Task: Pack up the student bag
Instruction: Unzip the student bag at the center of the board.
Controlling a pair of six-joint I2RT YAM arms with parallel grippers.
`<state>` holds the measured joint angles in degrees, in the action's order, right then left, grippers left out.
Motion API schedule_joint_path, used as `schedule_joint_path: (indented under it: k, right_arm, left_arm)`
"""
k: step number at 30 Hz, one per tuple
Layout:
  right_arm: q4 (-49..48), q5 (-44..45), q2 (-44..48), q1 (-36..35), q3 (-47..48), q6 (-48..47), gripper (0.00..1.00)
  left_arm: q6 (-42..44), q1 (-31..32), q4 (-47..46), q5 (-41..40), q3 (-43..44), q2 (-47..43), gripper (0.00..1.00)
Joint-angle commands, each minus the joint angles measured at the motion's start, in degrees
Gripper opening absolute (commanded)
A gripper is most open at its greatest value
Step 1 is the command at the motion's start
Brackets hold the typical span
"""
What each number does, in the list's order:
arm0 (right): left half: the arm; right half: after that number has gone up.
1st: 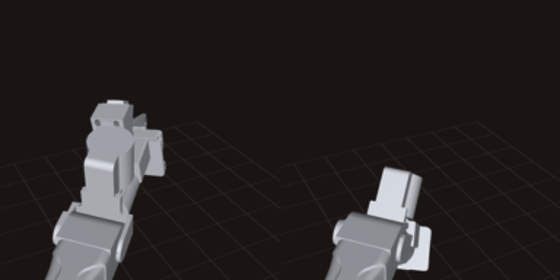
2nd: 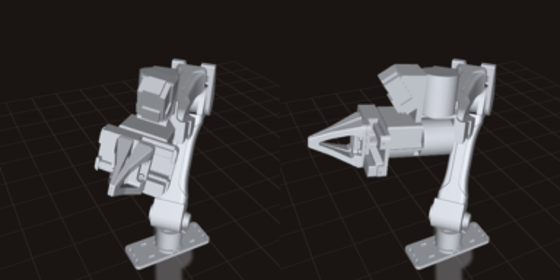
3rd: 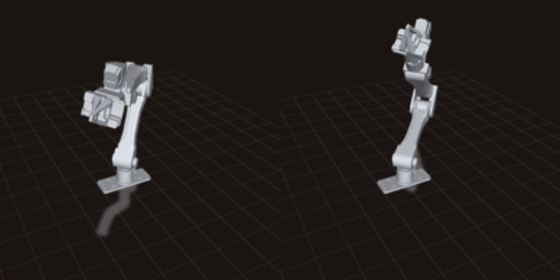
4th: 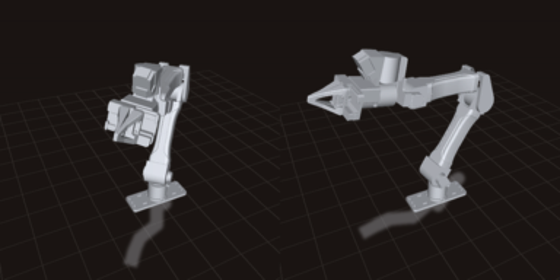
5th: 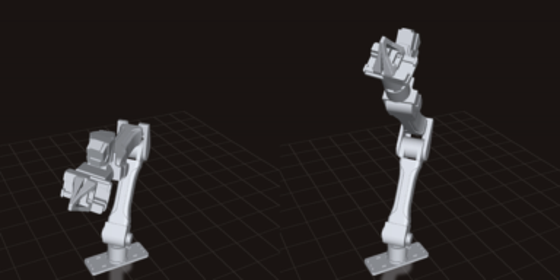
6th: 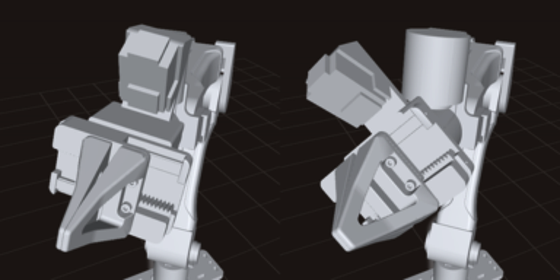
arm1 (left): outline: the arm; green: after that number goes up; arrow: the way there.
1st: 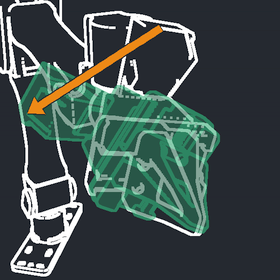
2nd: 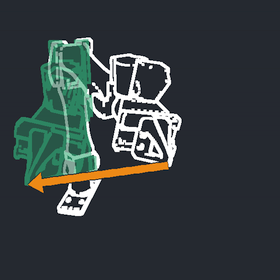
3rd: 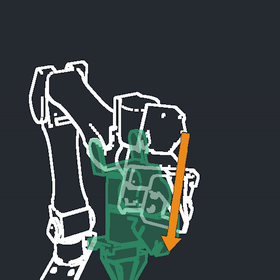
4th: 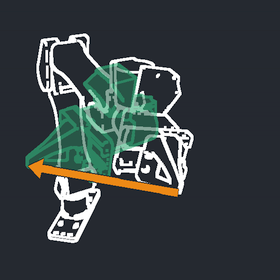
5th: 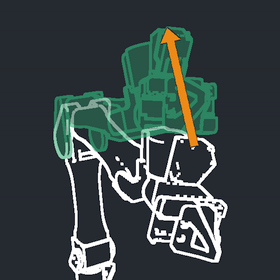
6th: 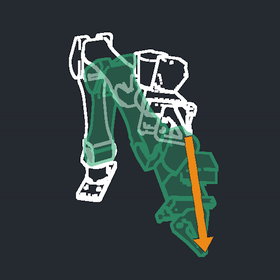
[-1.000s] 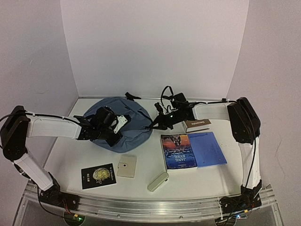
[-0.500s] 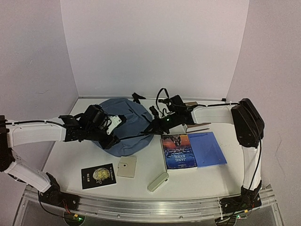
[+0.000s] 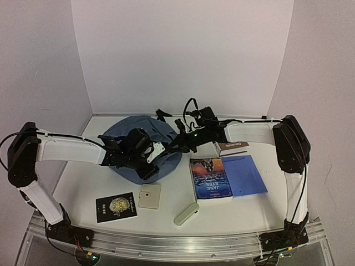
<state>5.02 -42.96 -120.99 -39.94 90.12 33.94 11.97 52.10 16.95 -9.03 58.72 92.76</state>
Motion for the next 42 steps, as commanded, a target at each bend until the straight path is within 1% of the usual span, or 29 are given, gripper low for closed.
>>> schedule_joint_path:
  k: [1,3,5,7,8,12,17,23,31,33,36,37,38,39,41,42]
  right_arm:
    - [-2.7,0.0,1.4,-0.3,1.0,0.5,0.00]
    - [-2.8,0.5,1.4,-0.2,1.0,0.0,0.00]
    - [-2.7,1.2,1.1,0.3,1.0,-0.5,0.00]
    - [-2.6,2.3,0.5,1.3,1.3,-0.9,0.00]
    - [-2.4,2.9,0.1,2.0,1.4,-1.2,0.00]
    - [-1.9,5.0,-1.5,6.0,1.6,-2.6,0.00]
    - [-1.2,6.9,-3.5,8.9,2.9,-4.2,0.00]
    - [-0.7,9.4,-5.8,10.0,6.7,-6.0,0.00]
    - [0.7,14.8,-12.9,11.8,12.9,-9.1,0.00]
    - [0.6,14.4,-14.3,11.8,13.5,-8.6,0.00]
    - [0.3,10.6,-14.5,11.5,12.6,-6.4,0.00]
    - [-0.1,9.0,-13.7,11.2,11.3,-5.9,0.00]
    - [-1.2,7.5,-12.3,10.9,9.8,-5.2,0.00]
    - [-2.6,6.5,-10.9,10.6,8.5,-4.3,0.00]
    - [-5.3,3.9,-8.2,9.9,5.4,-2.4,0.00]
    - [-6.2,3.1,-7.0,9.4,4.2,-2.0,0.00]
  left_arm:
    - [1.4,0.4,-3.0,-3.3,5.1,1.4,0.50]
    - [1.8,0.6,-2.8,-3.9,5.0,1.1,0.29]
    - [2.1,0.6,-2.5,-3.6,4.0,-0.3,0.13]
    - [2.1,0.7,-2.1,-3.1,2.5,-2.5,0.03]
    - [1.9,0.7,-1.9,-3.2,1.5,-3.9,0.01]
    - [1.8,0.7,-0.9,-4.0,-1.9,-11.0,0.00]
    - [2.4,0.7,1.7,-4.1,-3.6,-16.6,0.00]
    - [2.9,0.7,5.1,-1.7,-4.6,-19.9,0.00]
    - [1.2,0.9,8.2,1.7,-5.9,-23.6,0.00]
    - [0.4,1.3,9.0,2.9,-6.0,-24.4,0.00]
    - [-0.6,1.7,10.3,2.8,-6.9,-24.3,0.00]
    - [-1.0,1.7,10.5,1.7,-7.4,-23.8,0.00]
    - [-1.9,1.8,10.3,-0.2,-7.9,-23.0,0.03]
    - [-3.2,1.8,9.8,-1.8,-8.1,-22.2,0.12]
    - [-5.2,1.8,7.9,-1.9,-7.8,-21.1,0.39]
    - [-6.3,1.8,6.6,-1.2,-7.5,-20.9,0.51]
